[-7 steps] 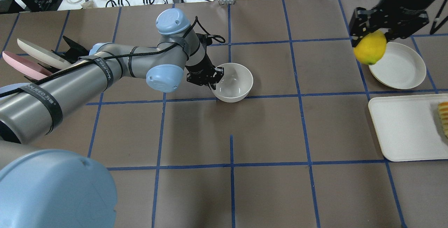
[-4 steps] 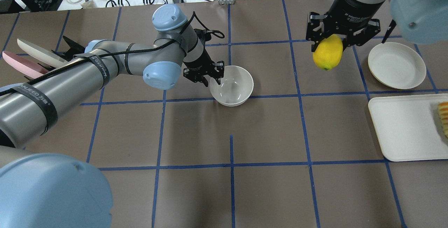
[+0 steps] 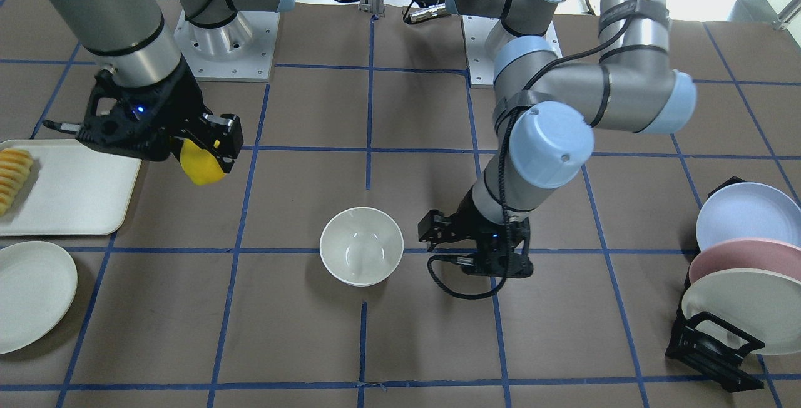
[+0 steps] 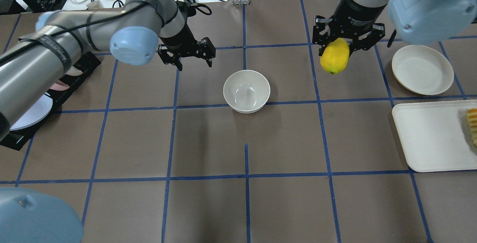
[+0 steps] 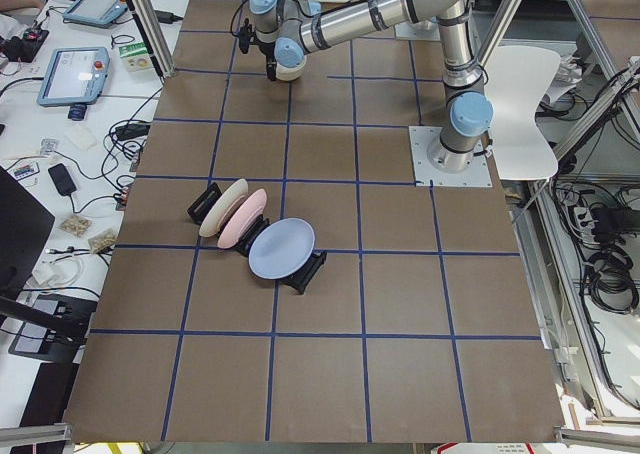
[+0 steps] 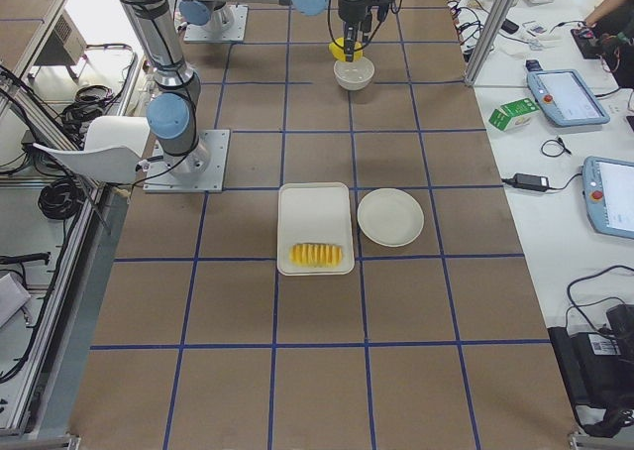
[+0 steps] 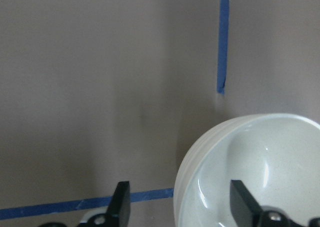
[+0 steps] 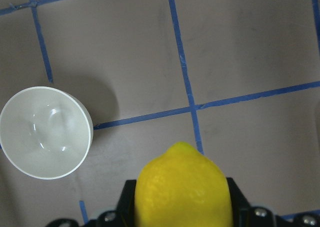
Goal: Place bowl and put lemon in it
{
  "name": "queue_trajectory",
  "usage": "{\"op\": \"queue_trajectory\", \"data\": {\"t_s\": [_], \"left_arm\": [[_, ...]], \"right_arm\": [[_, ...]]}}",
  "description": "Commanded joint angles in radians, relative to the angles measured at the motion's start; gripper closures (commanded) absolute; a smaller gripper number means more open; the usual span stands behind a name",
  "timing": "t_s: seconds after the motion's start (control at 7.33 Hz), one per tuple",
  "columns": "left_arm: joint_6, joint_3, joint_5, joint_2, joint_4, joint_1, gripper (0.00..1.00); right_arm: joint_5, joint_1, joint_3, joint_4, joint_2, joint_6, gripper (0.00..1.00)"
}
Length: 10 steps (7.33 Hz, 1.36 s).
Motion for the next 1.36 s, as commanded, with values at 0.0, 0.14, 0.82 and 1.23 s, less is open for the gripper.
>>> {"op": "queue_trajectory", "data": {"t_s": [0.0,0.14,0.82,1.23], "left_arm": [[0.112,0.12,0.04,0.078,-0.23,0.081,0.0],[0.138,0.113,0.051,0.112,-0.272,0.082,0.0],[0.138,0.009,0.048,0.291,-0.327,0.092,0.0],[0.14,-0.033,0.049,0.325,-0.317,0.099,0.0]], "right_arm": [[-0.007,0.119,0.001,-0.163,0.145,0.11,0.64],[-0.016,0.205,0.001,-0.282,0.223,0.173,0.64],[-0.102,0.356,0.014,-0.448,0.406,0.208,0.64],[-0.095,0.356,0.016,-0.506,0.464,0.166,0.37]]}}
